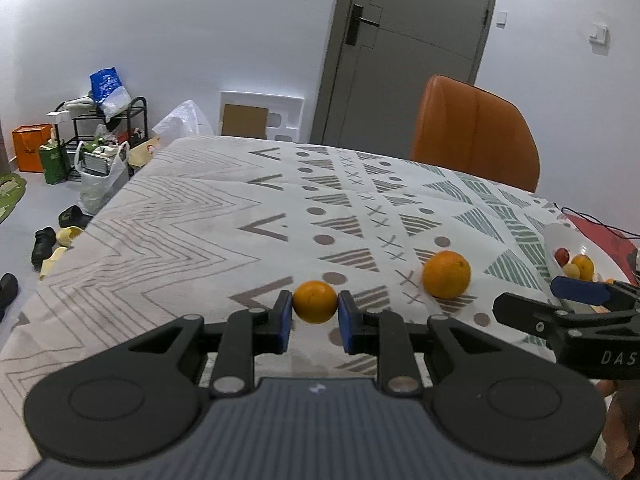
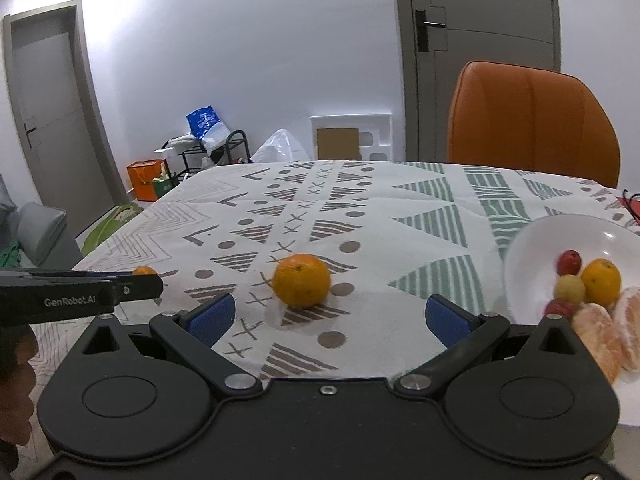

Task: Organize fruits
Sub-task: 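Grasp the large orange with the right tool while the left tool holds the kumquat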

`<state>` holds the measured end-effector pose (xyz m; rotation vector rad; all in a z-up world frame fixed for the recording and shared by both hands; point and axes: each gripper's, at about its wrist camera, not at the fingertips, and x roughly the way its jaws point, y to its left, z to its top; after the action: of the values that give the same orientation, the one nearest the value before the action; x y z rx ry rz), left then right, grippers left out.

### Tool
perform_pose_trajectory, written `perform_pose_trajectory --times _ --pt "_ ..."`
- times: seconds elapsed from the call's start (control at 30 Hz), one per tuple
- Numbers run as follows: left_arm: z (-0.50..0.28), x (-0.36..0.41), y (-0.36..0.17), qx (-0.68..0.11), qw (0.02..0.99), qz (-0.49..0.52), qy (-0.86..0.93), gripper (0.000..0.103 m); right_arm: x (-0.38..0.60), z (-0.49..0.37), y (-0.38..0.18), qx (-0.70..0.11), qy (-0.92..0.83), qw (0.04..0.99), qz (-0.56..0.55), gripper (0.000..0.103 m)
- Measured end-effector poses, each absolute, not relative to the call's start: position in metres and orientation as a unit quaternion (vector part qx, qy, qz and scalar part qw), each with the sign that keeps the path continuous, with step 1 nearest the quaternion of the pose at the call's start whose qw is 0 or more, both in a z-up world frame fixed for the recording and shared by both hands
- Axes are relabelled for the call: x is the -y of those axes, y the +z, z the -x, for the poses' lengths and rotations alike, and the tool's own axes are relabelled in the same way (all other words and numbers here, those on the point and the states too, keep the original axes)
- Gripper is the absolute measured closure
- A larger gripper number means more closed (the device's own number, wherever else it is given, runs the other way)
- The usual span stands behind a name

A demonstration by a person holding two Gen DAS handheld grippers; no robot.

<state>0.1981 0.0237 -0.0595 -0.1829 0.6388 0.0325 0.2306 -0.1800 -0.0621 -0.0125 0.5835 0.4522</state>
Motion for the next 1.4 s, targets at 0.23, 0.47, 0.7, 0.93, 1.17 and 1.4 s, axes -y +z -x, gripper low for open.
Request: perform_pose_trajectory --times 0.23,0.47,0.7,0.93,1.17,1.4 --pt "-0.193 -0.044 -0.057 -0.308 0.946 0.098 0.036 0.08 0.162 -0.24 -0.065 -0.288 0.236 0.928 0.017 0.004" --pt "-0.192 -0.061 -0.058 -0.307 0.944 0.104 0.05 0.08 0.143 -0.253 -0.069 -0.294 0.246 0.923 0.031 0.009" --pt "-0.189 -0.074 -0.057 -0.303 0.945 0.109 0.062 0.08 0.137 -0.265 -0.073 -0.3 0.244 0.922 0.032 0.016" --pt "-0.185 -0.077 -0.054 -0.3 0.945 0.11 0.065 0.08 0.137 -0.263 -0.075 -0.311 0.24 0.919 0.039 0.063" --pt "-0.183 -0.068 -0.05 -0.296 0.948 0.107 0.054 0.08 0.148 -0.25 -0.069 -0.302 0.242 0.921 0.036 0.063" --pt "-0.183 -0.053 -0.046 -0.294 0.95 0.101 0.038 0.08 0.164 -0.239 -0.058 -0.291 0.235 0.927 0.027 0.063"
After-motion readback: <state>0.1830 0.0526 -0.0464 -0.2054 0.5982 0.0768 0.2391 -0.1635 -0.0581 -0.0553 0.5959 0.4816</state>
